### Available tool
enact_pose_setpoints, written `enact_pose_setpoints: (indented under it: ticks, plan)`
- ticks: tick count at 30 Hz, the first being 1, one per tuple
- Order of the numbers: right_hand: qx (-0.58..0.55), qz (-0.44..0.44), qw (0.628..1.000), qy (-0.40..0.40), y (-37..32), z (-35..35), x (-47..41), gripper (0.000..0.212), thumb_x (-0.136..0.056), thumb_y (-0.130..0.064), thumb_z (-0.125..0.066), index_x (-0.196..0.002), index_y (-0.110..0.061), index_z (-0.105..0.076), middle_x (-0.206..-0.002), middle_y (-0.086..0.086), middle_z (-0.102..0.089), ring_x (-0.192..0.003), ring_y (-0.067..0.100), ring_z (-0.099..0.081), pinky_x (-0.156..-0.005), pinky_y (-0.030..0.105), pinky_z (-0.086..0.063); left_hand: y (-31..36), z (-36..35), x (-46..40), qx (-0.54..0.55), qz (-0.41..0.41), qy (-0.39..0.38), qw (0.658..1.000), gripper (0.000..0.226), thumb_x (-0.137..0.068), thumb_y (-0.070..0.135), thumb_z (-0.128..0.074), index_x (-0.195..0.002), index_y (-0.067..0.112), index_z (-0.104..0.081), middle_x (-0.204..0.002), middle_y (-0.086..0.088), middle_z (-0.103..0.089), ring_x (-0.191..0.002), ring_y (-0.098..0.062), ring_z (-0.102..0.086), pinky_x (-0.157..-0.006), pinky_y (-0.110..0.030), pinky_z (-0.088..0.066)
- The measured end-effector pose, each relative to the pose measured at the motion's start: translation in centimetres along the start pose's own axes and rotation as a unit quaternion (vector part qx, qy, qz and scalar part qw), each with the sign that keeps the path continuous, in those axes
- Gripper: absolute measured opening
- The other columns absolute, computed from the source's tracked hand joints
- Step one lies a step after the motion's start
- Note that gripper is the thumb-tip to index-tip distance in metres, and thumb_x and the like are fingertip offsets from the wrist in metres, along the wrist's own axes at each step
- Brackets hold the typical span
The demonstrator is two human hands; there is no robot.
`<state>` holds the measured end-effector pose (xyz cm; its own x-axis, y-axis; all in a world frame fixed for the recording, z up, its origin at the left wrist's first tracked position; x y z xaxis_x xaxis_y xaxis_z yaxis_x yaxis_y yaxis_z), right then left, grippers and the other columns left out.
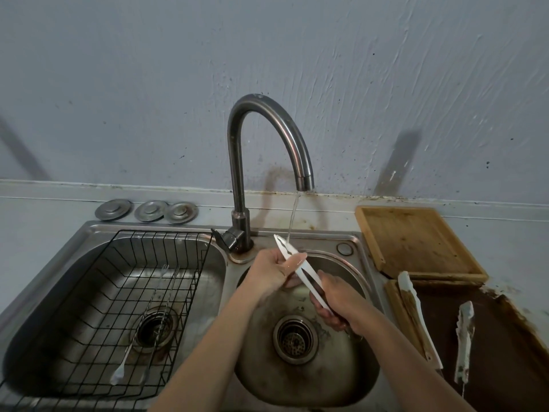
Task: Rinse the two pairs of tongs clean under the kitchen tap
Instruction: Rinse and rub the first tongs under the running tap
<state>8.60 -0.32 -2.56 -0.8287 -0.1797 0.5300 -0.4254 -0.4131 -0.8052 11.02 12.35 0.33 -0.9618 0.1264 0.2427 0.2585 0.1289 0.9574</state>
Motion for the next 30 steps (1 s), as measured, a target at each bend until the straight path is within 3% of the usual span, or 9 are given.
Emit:
enact_pose_setpoints:
  ticks: [3, 10, 15, 17, 19, 22, 25, 28, 30]
  plan:
    - [-0.006, 0.000, 1.000, -0.017, 0.3, -0.5, 0.1, 0.063, -0.097, -0.044, -0.017, -0.047, -0.018, -0.046, -0.040, -0.001, -0.038, -0.032, 0.013, -0.028, -0.034, 0.021, -0.026, 0.6, 1.2, -0.4, 0.011, 0.006, -0.003, 1.000, 0.017, -0.085, 0.013, -0.064, -0.079, -0.002, -0.068, -0.074, -0.014, -0.072, -0.067, -0.019, -0.070, -0.067, -0.026, -0.058]
    - [-0.007, -0.002, 0.999, -0.033, -0.2, -1.0, -0.4, 0.062, -0.096, -0.046, -0.018, -0.049, -0.017, -0.045, -0.040, -0.001, -0.037, -0.031, 0.013, -0.028, -0.035, 0.022, -0.026, 1.1, 2.1, -1.2, 0.176, -0.085, 0.070, 0.978, 0.025, -0.084, 0.018, -0.062, -0.099, -0.002, -0.065, -0.086, -0.010, -0.073, -0.078, -0.014, -0.072, -0.064, -0.023, -0.057]
    - [-0.006, 0.025, 0.999, -0.023, -0.7, -0.7, -0.4, 0.063, -0.097, -0.044, -0.016, -0.049, -0.015, -0.044, -0.041, 0.002, -0.036, -0.031, 0.014, -0.029, -0.036, 0.022, -0.026, -1.0, 0.1, -1.1, 0.246, -0.030, -0.028, 0.969, 0.018, -0.085, 0.018, -0.059, -0.097, 0.009, -0.069, -0.094, -0.006, -0.076, -0.091, -0.014, -0.071, -0.078, -0.028, -0.057]
    - [0.003, 0.035, 0.999, -0.007, -0.7, -0.4, -0.3, 0.063, -0.098, -0.043, -0.017, -0.050, -0.014, -0.045, -0.041, 0.002, -0.038, -0.030, 0.013, -0.030, -0.036, 0.022, -0.027, -1.7, -0.2, -0.8, 0.216, -0.005, -0.062, 0.975, 0.022, -0.082, 0.018, -0.062, -0.102, 0.008, -0.066, -0.097, -0.006, -0.076, -0.094, -0.016, -0.070, -0.075, -0.026, -0.058]
    - [0.012, 0.030, 0.999, -0.002, -0.3, -0.3, -0.2, 0.063, -0.098, -0.043, -0.018, -0.050, -0.015, -0.047, -0.040, 0.000, -0.040, -0.029, 0.012, -0.031, -0.034, 0.021, -0.028, -1.9, 0.1, -0.6, 0.147, -0.004, -0.071, 0.987, 0.023, -0.072, 0.023, -0.069, -0.093, 0.013, -0.072, -0.093, -0.007, -0.076, -0.092, -0.020, -0.067, -0.077, -0.028, -0.054]
    - [0.020, 0.011, 0.999, -0.024, -0.1, -0.6, 0.1, 0.062, -0.098, -0.043, -0.018, -0.050, -0.017, -0.047, -0.040, -0.001, -0.039, -0.029, 0.011, -0.030, -0.032, 0.019, -0.027, -0.9, 1.3, -0.9, 0.118, -0.056, -0.030, 0.991, 0.021, -0.072, 0.024, -0.071, -0.092, 0.016, -0.072, -0.090, -0.008, -0.076, -0.090, -0.021, -0.070, -0.076, -0.025, -0.057]
    - [0.031, -0.004, 0.999, -0.034, -0.6, -1.2, 0.2, 0.061, -0.097, -0.042, -0.017, -0.053, -0.015, -0.048, -0.040, -0.001, -0.041, -0.029, 0.012, -0.031, -0.032, 0.019, -0.028, -0.6, 2.2, -1.8, 0.221, -0.090, 0.036, 0.970, 0.029, -0.073, 0.026, -0.069, -0.098, 0.012, -0.063, -0.087, -0.012, -0.075, -0.086, -0.025, -0.072, -0.074, -0.031, -0.059]
    - [0.077, 0.012, 0.997, -0.002, -2.4, -0.4, 0.3, 0.053, -0.098, -0.038, -0.022, -0.071, -0.008, -0.057, -0.046, 0.002, -0.050, -0.030, 0.011, -0.041, -0.032, 0.019, -0.031, -2.0, 2.7, -2.8, 0.295, -0.038, 0.108, 0.949, 0.019, -0.086, 0.025, -0.063, -0.084, 0.006, -0.059, -0.075, -0.014, -0.072, -0.072, -0.022, -0.073, -0.059, -0.028, -0.058]
    - [0.112, 0.060, 0.992, 0.006, -4.6, 0.7, 0.8, 0.033, -0.098, -0.032, -0.033, -0.091, -0.011, -0.057, -0.064, 0.005, -0.060, -0.037, 0.011, -0.055, -0.035, 0.022, -0.038, -3.7, 3.2, -3.2, 0.322, 0.039, 0.146, 0.934, 0.024, -0.091, 0.026, -0.056, -0.083, 0.004, -0.055, -0.066, -0.014, -0.072, -0.060, -0.018, -0.072, -0.047, -0.024, -0.055]
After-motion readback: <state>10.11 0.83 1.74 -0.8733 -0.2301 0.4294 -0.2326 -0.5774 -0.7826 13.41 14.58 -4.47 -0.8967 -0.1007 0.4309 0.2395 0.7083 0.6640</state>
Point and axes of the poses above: each hand's wrist, its own x-axis away from the middle knuckle, its own z-axis out of the back of the hand, y = z × x, the point moved 7 cm from there along -x, towards the middle knuckle
